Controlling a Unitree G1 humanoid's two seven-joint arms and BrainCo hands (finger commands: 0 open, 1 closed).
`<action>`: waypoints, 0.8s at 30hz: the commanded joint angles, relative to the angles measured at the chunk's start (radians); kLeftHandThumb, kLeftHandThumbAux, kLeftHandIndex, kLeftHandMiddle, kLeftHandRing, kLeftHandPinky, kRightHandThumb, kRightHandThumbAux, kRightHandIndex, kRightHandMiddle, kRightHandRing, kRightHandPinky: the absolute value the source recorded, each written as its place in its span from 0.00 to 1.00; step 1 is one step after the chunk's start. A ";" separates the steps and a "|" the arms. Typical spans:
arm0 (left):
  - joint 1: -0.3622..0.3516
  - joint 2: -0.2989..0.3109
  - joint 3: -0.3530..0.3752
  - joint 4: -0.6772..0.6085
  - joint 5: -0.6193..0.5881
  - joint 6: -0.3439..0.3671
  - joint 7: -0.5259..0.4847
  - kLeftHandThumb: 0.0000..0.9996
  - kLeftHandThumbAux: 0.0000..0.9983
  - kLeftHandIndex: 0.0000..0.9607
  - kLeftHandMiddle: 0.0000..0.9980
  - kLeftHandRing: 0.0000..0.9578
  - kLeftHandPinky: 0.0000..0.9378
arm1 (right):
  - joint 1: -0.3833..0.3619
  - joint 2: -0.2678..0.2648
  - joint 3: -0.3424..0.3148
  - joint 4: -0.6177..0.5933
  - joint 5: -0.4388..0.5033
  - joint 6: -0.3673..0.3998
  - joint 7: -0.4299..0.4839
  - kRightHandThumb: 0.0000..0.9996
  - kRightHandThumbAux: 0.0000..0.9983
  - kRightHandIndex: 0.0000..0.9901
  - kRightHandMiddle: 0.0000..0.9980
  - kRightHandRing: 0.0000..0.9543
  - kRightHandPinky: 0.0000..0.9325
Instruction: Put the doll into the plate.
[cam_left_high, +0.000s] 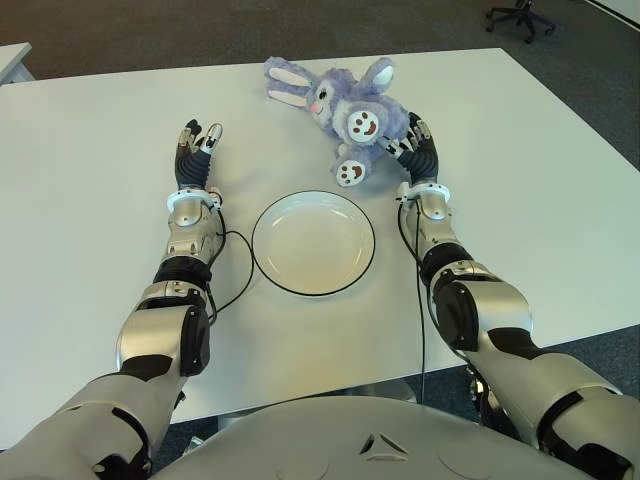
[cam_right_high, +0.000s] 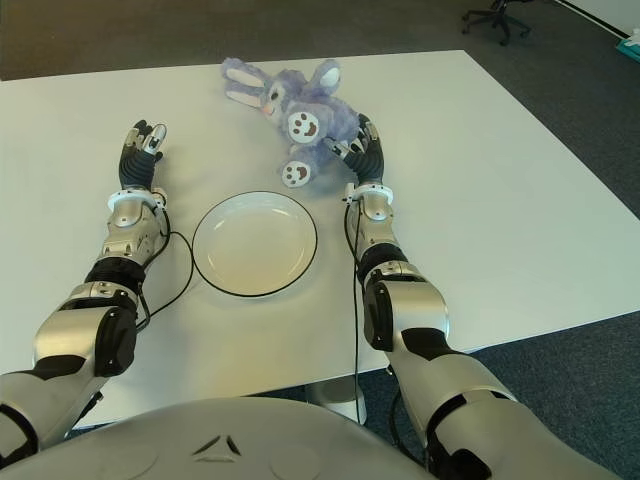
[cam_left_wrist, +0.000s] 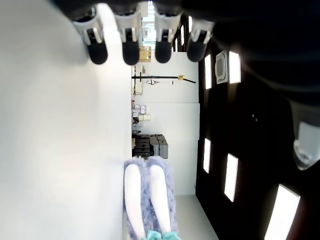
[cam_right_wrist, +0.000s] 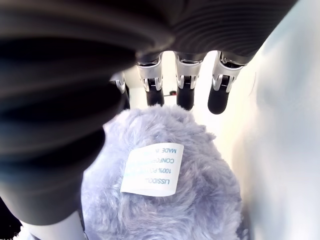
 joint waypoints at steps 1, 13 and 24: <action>0.107 -0.033 -0.005 0.062 0.001 0.065 0.005 0.00 0.48 0.00 0.06 0.05 0.00 | 0.115 0.020 -0.005 0.062 -0.001 0.053 0.001 0.10 0.81 0.09 0.06 0.06 0.10; 0.107 -0.034 -0.003 0.061 -0.002 0.065 0.001 0.00 0.49 0.00 0.07 0.06 0.03 | 0.116 0.021 -0.005 0.061 -0.001 0.054 0.004 0.10 0.81 0.09 0.06 0.06 0.10; 0.106 -0.034 -0.003 0.061 -0.001 0.069 0.006 0.00 0.48 0.00 0.08 0.07 0.03 | 0.115 0.019 -0.005 0.061 -0.001 0.056 0.009 0.13 0.80 0.10 0.06 0.06 0.10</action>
